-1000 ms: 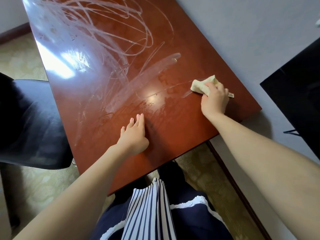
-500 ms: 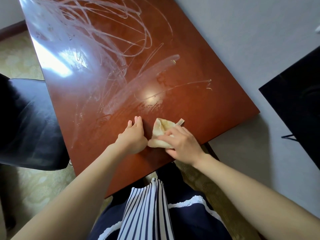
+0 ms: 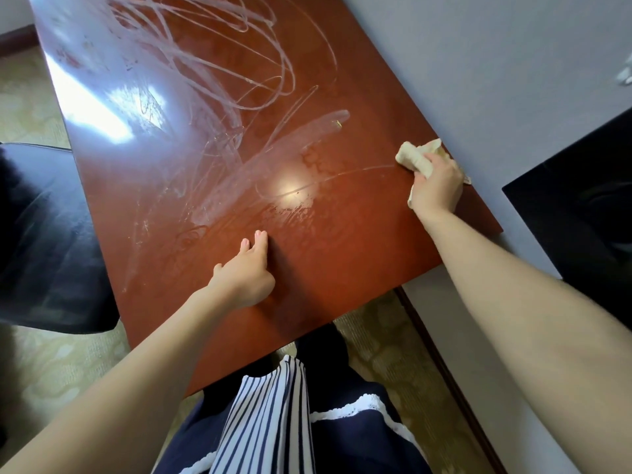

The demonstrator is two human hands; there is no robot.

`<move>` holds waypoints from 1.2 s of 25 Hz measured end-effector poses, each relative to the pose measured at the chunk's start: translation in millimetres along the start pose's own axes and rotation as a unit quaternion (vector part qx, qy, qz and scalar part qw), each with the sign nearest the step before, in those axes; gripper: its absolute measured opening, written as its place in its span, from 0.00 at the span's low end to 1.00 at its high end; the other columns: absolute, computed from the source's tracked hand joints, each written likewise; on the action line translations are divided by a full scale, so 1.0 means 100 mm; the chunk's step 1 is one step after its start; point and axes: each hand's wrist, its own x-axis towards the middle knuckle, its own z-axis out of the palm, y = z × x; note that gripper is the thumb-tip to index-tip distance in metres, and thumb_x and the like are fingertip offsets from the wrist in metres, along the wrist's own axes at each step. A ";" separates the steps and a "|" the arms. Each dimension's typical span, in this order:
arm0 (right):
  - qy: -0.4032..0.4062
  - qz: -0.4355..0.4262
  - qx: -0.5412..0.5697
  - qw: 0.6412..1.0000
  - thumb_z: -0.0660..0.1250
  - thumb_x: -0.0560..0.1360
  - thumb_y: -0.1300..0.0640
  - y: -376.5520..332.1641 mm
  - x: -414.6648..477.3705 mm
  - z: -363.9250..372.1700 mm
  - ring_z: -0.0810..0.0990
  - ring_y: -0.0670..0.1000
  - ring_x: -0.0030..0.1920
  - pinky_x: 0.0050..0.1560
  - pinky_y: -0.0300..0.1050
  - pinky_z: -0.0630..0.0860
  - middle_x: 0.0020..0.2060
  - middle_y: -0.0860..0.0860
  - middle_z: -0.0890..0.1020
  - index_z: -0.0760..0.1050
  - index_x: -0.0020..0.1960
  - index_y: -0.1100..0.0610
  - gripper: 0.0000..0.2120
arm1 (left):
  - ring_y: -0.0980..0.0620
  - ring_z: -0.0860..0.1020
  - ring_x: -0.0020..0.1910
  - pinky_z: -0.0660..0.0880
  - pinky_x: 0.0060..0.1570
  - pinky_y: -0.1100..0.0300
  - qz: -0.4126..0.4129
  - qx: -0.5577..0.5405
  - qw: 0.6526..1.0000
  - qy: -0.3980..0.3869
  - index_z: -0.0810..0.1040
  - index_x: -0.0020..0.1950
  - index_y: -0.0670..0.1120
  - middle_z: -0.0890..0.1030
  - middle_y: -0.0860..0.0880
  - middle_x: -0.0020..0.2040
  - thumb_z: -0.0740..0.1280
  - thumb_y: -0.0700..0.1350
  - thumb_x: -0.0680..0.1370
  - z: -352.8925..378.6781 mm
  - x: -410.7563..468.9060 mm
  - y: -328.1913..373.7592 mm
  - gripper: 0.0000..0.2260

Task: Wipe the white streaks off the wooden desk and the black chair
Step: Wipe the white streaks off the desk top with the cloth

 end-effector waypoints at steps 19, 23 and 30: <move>-0.122 -0.348 0.022 0.929 0.75 0.59 0.68 0.56 -1.38 -0.33 0.76 0.55 0.48 0.50 0.45 0.73 0.44 0.54 0.81 0.80 0.52 0.59 0.22 | 0.54 0.42 0.77 0.40 0.72 0.39 0.016 0.030 0.999 0.018 0.36 0.78 0.49 0.40 0.53 0.79 0.54 0.33 0.70 0.08 0.01 -0.06 0.41; -0.042 -0.152 -0.054 0.986 0.74 0.65 0.68 0.80 -0.86 -0.53 0.75 0.61 0.52 0.50 0.50 0.71 0.51 0.61 0.79 0.74 0.57 0.63 0.21 | 0.53 0.41 0.77 0.41 0.72 0.38 0.014 0.043 0.999 0.014 0.36 0.78 0.49 0.40 0.53 0.78 0.55 0.33 0.71 0.07 0.03 -0.05 0.41; 0.103 0.107 -0.039 0.988 0.62 0.74 0.64 0.43 -0.80 -0.30 0.71 0.59 0.59 0.55 0.50 0.65 0.56 0.58 0.77 0.73 0.57 0.59 0.13 | 0.53 0.41 0.77 0.41 0.72 0.38 0.030 0.053 0.998 0.020 0.35 0.78 0.49 0.39 0.53 0.78 0.55 0.33 0.71 0.09 0.02 -0.09 0.41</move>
